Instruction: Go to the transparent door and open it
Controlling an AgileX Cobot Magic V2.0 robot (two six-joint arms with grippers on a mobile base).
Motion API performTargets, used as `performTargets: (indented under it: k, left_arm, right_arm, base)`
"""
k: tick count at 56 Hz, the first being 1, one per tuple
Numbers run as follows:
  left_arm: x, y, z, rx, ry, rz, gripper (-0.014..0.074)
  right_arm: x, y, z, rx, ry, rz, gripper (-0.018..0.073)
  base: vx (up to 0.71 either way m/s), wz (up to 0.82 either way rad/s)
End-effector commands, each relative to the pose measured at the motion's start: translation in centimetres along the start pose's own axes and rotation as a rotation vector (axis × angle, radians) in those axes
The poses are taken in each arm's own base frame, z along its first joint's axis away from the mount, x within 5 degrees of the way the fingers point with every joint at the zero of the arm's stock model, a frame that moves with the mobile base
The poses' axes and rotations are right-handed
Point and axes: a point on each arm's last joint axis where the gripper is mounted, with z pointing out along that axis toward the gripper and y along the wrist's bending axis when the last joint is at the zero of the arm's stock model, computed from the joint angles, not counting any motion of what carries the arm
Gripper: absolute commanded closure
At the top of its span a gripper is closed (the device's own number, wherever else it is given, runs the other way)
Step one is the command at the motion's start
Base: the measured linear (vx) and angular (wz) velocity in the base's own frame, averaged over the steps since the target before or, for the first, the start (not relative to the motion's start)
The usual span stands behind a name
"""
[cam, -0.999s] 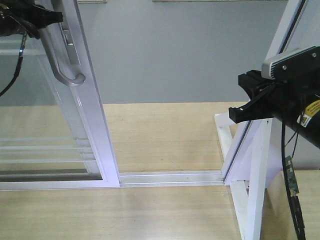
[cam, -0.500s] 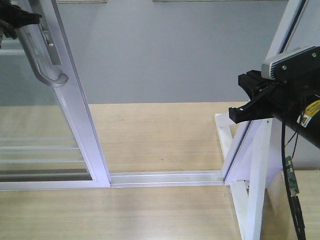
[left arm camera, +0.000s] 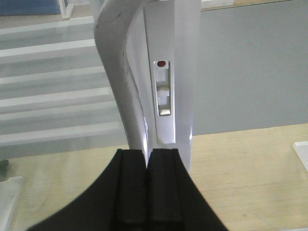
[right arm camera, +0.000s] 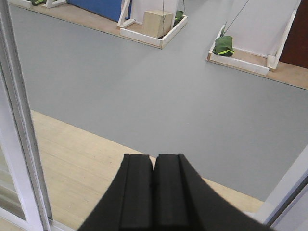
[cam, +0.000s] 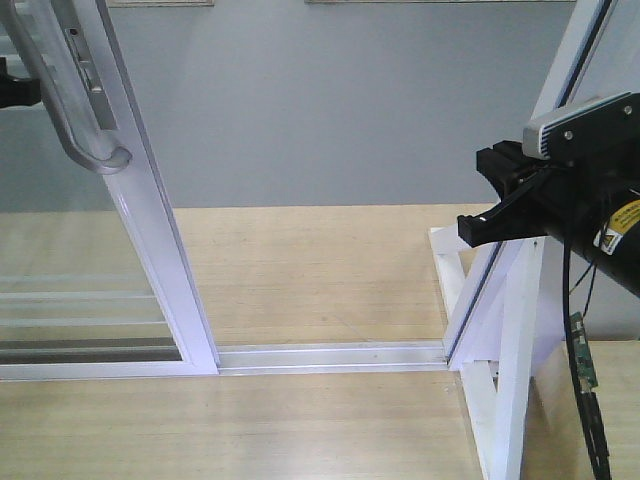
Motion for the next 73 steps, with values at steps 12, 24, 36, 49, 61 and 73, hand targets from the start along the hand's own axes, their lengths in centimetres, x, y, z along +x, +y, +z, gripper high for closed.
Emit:
performTargets:
  k: [12, 24, 36, 49, 61, 73]
  left_arm:
    - [0.9, -0.4, -9.3, -0.033, -0.221, -0.010, 0.0596]
    - [2.8, -1.8, -13.6, 0.053, -0.213, -0.007, 0.0596]
    - [4.3, -3.8, -16.0, 0.218, -0.222, -0.028, 0.0596]
    - [7.8, -4.7, -16.8, 0.311, -0.194, -0.148, 0.0596]
    - [10.8, -5.0, -17.8, 0.334, -0.190, -0.159, 0.0596]
    - [11.9, -5.0, -18.7, 0.339, -0.225, -0.155, 0.0596]
  right_arm:
    - [-2.6, -0.4, -1.4, 0.011, -0.153, 0.093, 0.0565]
    - [-3.8, -0.6, -4.3, 0.031, -0.184, 0.087, 0.0565]
    - [-4.3, -0.8, -9.2, 0.074, -0.156, 0.061, 0.0565]
    - [-2.5, -0.5, -14.0, 0.101, -0.187, 0.028, 0.0561]
    - [1.2, 0.3, -16.3, 0.088, -0.235, 0.086, 0.0561]
    - [2.2, 0.5, -17.0, 0.094, -0.261, 0.068, 0.0561]
  base:
    - [0.00, 0.00]
    - [0.00, 0.00]
    - [0.00, 0.00]
    - [0.00, 0.00]
    - [0.00, 0.00]
    - [0.00, 0.00]
